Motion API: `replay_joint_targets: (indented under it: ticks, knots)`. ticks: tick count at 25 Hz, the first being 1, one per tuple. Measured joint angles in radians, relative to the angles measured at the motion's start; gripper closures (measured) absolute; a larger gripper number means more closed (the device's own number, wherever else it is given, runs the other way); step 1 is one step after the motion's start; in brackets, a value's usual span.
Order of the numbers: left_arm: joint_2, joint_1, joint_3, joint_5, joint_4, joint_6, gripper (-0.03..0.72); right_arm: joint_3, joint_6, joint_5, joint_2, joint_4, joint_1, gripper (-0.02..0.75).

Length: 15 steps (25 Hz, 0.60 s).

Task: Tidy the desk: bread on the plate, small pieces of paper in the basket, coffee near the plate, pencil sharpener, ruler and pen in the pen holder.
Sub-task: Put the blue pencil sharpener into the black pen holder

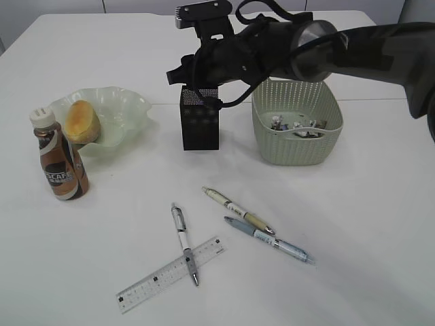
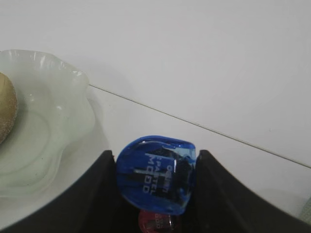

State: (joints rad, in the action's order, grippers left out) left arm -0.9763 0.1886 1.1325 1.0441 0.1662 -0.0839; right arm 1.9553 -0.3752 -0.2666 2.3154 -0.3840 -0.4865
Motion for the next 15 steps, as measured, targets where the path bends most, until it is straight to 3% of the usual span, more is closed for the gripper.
replay_joint_targets:
  ticks: [15]
  knots:
    - [0.000, 0.000, 0.000, -0.015, 0.000, 0.000, 0.254, 0.000, -0.028, 0.002, 0.014, 0.004, 0.000, 0.381]
